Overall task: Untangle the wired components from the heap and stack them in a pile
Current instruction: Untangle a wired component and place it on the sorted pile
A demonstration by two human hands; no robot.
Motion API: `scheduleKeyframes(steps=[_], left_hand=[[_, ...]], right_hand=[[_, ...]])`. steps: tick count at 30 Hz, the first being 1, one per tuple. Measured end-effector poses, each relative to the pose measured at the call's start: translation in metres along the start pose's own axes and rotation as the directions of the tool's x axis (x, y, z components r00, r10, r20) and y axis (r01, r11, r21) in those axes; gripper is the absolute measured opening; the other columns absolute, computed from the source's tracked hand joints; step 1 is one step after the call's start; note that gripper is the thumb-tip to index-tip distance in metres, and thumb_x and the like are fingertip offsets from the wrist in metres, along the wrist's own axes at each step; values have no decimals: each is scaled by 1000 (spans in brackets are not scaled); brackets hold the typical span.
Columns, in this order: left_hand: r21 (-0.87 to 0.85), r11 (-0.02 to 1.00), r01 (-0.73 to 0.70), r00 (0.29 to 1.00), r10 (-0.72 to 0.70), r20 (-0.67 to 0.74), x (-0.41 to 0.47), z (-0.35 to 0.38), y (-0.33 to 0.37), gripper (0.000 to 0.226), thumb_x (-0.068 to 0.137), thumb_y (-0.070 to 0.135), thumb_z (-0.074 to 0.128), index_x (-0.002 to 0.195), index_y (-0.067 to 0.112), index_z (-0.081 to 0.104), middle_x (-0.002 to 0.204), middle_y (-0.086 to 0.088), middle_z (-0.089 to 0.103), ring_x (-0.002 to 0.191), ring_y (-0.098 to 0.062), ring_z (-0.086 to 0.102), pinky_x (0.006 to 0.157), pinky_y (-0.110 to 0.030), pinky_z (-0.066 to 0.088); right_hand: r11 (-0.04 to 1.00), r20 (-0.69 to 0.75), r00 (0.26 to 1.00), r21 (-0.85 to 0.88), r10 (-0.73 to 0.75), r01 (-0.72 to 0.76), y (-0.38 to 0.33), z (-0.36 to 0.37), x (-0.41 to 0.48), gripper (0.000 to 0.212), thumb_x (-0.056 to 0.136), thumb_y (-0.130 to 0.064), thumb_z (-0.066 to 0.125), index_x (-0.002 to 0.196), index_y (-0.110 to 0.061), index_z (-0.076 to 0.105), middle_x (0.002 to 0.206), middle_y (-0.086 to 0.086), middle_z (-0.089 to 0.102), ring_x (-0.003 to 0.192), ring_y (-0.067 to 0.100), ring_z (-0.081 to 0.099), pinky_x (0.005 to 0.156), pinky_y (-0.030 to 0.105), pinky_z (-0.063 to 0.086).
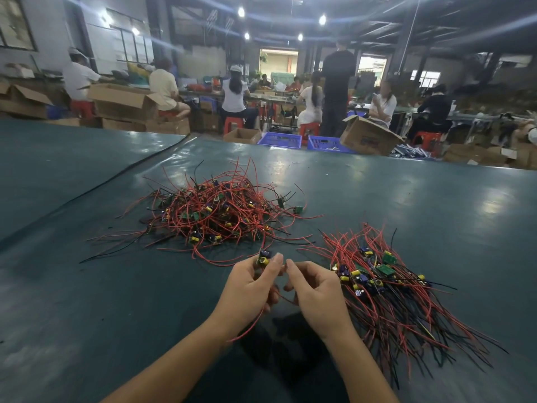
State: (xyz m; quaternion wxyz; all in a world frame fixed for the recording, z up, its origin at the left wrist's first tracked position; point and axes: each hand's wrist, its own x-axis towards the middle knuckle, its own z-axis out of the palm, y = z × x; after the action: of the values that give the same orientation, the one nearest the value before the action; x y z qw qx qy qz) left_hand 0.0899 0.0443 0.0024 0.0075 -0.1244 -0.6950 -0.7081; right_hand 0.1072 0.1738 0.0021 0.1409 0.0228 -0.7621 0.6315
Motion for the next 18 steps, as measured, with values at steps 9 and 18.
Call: scheduleKeyframes(steps=[9,18], left_hand=[[-92,974,207,978,-206,26,3,0,-1,40,92,47,53,71,19,72,67,-1,68,55,-15,62,44,-23,46],[40,964,261,962,-263,69,10,-13,-1,22,90,29,65,77,16,77,52,5,41,45,-8,38,45,-19,33]], right_hand=[[997,34,999,-78,-6,9,2,-3,1,16,90,-18,68,75,-16,75,72,7,73,70,27,68,67,38,54],[996,-138,990,-83,-34,22,9,-9,5,25,94,-25,63,73,-15,73,69,19,66,56,9,49,53,25,40]])
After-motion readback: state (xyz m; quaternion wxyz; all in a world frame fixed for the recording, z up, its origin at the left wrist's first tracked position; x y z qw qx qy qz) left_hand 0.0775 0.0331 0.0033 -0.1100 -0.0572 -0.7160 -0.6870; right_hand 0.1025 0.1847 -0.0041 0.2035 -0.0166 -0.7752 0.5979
